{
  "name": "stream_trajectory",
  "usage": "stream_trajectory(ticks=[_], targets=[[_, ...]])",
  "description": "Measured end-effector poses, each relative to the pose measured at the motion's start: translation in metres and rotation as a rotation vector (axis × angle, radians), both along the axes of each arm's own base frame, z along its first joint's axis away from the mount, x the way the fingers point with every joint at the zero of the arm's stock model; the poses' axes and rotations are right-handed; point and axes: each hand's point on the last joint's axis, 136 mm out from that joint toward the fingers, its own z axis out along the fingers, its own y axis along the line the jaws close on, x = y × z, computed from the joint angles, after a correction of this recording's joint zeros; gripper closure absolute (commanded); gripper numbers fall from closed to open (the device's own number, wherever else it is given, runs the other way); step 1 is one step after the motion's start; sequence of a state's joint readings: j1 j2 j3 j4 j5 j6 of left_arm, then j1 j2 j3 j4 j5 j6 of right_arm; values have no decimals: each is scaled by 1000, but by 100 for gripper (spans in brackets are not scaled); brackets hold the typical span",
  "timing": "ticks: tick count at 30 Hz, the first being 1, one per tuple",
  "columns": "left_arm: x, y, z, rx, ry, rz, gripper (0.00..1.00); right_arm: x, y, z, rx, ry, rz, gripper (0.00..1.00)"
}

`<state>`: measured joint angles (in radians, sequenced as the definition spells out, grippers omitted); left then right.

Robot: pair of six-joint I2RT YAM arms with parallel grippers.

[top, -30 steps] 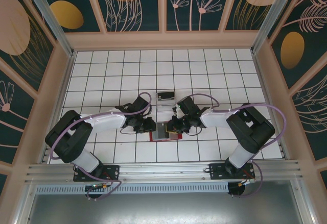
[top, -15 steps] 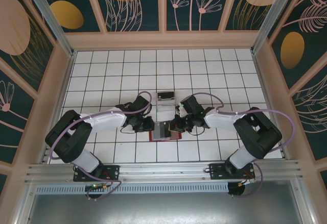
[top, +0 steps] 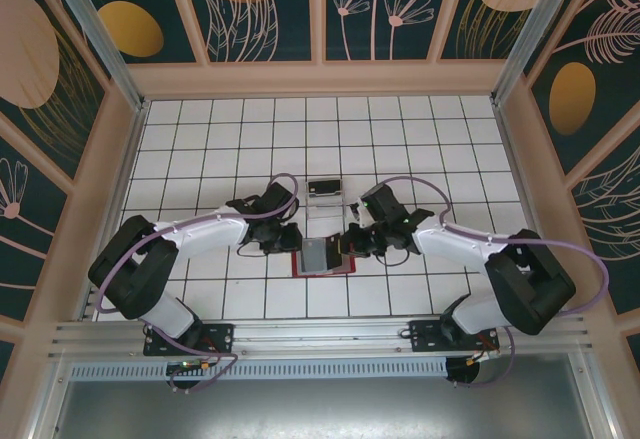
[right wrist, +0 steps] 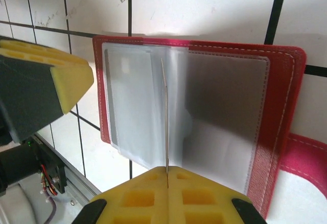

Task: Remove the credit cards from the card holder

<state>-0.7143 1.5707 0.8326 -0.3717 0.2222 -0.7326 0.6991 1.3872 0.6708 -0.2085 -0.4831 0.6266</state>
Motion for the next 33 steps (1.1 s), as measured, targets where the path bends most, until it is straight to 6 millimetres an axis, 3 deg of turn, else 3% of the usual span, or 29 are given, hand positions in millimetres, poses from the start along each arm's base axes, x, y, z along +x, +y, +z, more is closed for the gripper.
stream_trajectory(ticks=[7, 13, 18, 27, 33], targets=[[3, 0, 6, -4, -22, 4, 78, 14, -2, 21, -50, -103, 43, 97], [5, 1, 13, -11, -46, 9, 78, 34, 5, 51, -77, -280, 151, 99], [6, 0, 14, -16, -50, 9, 78, 49, 13, 71, -115, -485, 347, 100], [6, -1, 17, -22, -56, 8, 79, 75, 18, 83, -287, -782, 795, 100], [4, 2, 19, -29, -66, 9, 78, 93, 18, 88, -398, -888, 1021, 100]])
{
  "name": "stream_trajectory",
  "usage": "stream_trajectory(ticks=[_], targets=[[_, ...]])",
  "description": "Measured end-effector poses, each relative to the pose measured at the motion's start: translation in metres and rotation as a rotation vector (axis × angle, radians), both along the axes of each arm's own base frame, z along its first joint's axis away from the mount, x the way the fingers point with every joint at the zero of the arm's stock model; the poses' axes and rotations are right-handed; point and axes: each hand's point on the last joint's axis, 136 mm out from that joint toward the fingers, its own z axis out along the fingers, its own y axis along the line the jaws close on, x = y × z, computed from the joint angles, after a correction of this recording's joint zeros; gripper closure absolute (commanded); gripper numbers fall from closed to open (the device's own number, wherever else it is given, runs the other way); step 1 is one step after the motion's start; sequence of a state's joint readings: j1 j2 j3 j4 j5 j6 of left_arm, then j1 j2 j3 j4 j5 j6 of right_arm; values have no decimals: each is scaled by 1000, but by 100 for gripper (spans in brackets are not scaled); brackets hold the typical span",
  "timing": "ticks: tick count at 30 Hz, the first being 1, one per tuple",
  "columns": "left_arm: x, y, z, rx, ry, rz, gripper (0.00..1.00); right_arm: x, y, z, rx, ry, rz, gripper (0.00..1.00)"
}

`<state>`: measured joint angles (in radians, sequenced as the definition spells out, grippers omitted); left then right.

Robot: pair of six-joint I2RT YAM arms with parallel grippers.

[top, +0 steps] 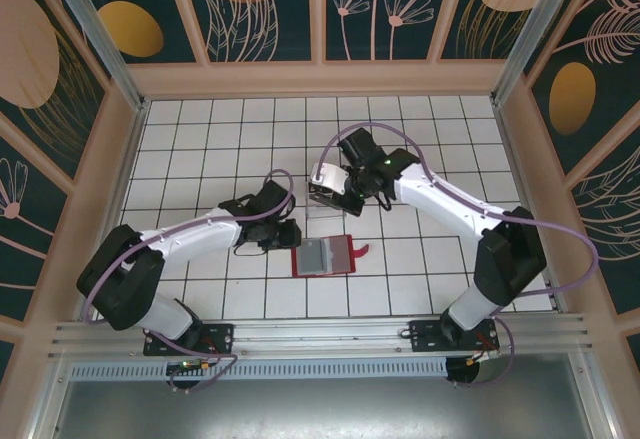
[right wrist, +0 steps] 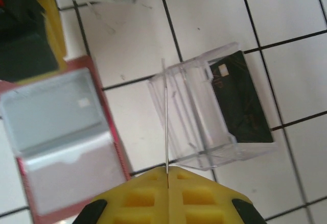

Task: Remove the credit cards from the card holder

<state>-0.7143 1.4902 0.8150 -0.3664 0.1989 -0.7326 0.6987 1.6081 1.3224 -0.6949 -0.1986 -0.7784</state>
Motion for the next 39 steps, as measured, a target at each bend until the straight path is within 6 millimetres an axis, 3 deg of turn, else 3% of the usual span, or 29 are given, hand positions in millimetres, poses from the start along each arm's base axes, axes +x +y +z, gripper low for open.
stream_trajectory(ticks=[7, 24, 39], targets=[[-8, 7, -1, -2, -4, 2, 77, 24, -5, -1, -112, -40, 100, 100], [-7, 7, 7, -23, -27, 5, 77, 79, 15, -9, -198, -54, 178, 100], [-12, 12, 5, -20, -22, 14, 77, 81, 14, -48, -276, 61, 204, 100]])
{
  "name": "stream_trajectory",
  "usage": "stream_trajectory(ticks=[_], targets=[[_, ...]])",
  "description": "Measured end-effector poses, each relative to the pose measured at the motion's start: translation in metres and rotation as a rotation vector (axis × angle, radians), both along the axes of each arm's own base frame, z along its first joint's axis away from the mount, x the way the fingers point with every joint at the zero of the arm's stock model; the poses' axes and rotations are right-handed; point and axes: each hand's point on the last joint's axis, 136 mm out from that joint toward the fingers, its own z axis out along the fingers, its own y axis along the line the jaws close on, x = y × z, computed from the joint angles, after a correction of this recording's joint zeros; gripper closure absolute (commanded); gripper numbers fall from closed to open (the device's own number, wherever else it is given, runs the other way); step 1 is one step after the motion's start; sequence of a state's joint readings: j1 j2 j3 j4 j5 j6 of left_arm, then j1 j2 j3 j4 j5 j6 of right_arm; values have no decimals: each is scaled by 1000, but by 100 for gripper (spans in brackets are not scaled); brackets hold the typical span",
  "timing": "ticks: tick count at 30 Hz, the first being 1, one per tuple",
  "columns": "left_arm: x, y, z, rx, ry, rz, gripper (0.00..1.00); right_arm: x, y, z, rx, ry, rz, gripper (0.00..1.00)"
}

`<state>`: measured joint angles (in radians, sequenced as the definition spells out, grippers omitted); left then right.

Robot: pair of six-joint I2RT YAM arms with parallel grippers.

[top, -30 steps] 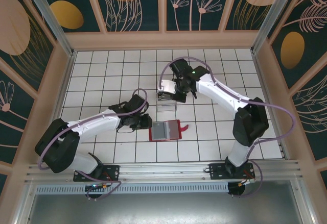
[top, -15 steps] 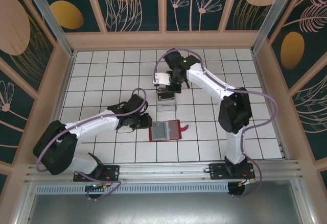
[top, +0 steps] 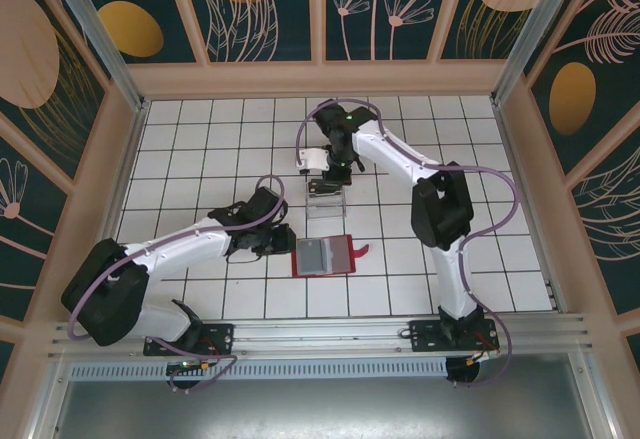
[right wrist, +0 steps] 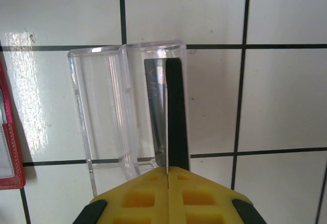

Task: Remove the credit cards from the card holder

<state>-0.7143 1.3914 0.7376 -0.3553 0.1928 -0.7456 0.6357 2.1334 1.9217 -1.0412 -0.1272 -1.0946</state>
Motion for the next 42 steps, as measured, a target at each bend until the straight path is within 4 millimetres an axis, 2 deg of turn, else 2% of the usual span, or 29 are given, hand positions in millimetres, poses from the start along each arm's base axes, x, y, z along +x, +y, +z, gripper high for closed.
stream_trajectory(ticks=[12, 18, 24, 35, 39, 42], targets=[[-2, 1, 0, -3, 1, 6, 77, -3, 0, -4, -11, 15, 3, 100], [-2, 1, 1, -4, 0, 6, 78, -5, 3, -9, -19, 17, 6, 88], [-1, 1, 5, -12, -9, 6, 78, 3, 4, -11, -29, -15, -12, 75], [-2, 4, 4, -6, -15, 10, 78, 22, 8, -7, -30, -112, -40, 70], [0, 4, 4, -2, -22, 15, 78, 25, 11, -4, 13, -114, -117, 70], [2, 2, 5, -10, -32, 16, 78, 26, 13, 5, 85, -102, -229, 71]])
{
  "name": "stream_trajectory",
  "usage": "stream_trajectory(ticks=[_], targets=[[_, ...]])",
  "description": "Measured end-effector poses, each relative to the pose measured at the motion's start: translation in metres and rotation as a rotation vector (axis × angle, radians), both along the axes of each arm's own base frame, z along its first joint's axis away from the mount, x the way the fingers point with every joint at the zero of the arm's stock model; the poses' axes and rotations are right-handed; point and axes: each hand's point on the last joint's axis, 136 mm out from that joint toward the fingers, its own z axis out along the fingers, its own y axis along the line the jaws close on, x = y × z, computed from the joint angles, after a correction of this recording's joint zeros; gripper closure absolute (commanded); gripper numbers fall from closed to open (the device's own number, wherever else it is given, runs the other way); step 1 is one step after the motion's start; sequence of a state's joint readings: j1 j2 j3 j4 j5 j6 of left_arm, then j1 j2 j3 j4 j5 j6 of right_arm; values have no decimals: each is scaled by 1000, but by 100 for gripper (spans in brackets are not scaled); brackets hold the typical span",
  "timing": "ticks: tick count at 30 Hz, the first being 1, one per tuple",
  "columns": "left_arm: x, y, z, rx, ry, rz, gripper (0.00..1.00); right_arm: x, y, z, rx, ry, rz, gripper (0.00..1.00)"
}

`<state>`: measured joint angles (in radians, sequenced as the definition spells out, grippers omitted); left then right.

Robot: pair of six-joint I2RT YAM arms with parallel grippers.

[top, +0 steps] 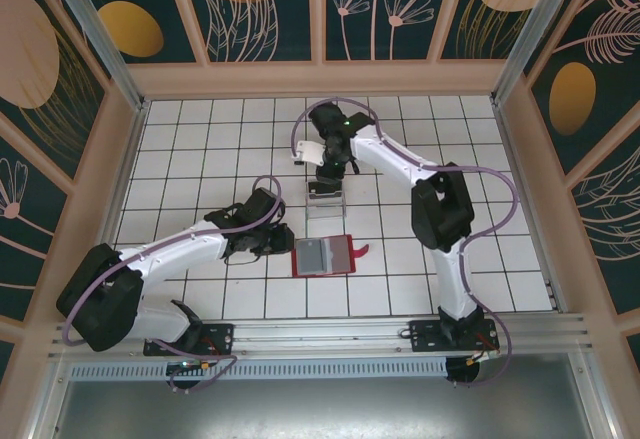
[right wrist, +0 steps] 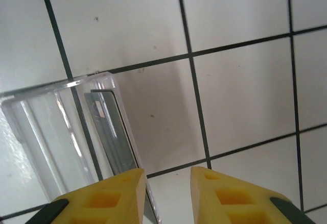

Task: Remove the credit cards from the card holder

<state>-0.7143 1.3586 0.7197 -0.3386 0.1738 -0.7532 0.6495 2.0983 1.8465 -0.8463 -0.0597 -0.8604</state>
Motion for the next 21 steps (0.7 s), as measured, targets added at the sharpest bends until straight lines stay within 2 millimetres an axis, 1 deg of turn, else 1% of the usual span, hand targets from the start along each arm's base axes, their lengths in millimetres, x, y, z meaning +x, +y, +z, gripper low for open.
stream_trajectory(ticks=[3, 5, 6, 9, 13, 16, 18, 21], targets=[[3, -1, 0, -3, -9, 3, 77, -3, -3, 13, 104, 19, -145, 77], [5, -2, -1, -2, -17, 9, 77, -6, -5, 23, 170, 36, -253, 77], [7, -1, -2, 2, -20, 13, 77, -7, -6, 27, 208, 45, -314, 74], [10, -2, -6, 10, -22, 18, 77, -11, -9, 35, 302, 88, -500, 75], [15, -3, -9, 15, -18, 27, 77, -24, -19, 34, 391, 171, -746, 78], [19, -5, -9, 9, -23, 34, 76, -37, -27, 30, 428, 242, -913, 77], [23, -5, -8, 5, -27, 42, 76, -45, -29, 28, 439, 259, -984, 73], [30, -1, -8, -1, -33, 63, 76, -63, -24, 29, 437, 267, -1053, 72]])
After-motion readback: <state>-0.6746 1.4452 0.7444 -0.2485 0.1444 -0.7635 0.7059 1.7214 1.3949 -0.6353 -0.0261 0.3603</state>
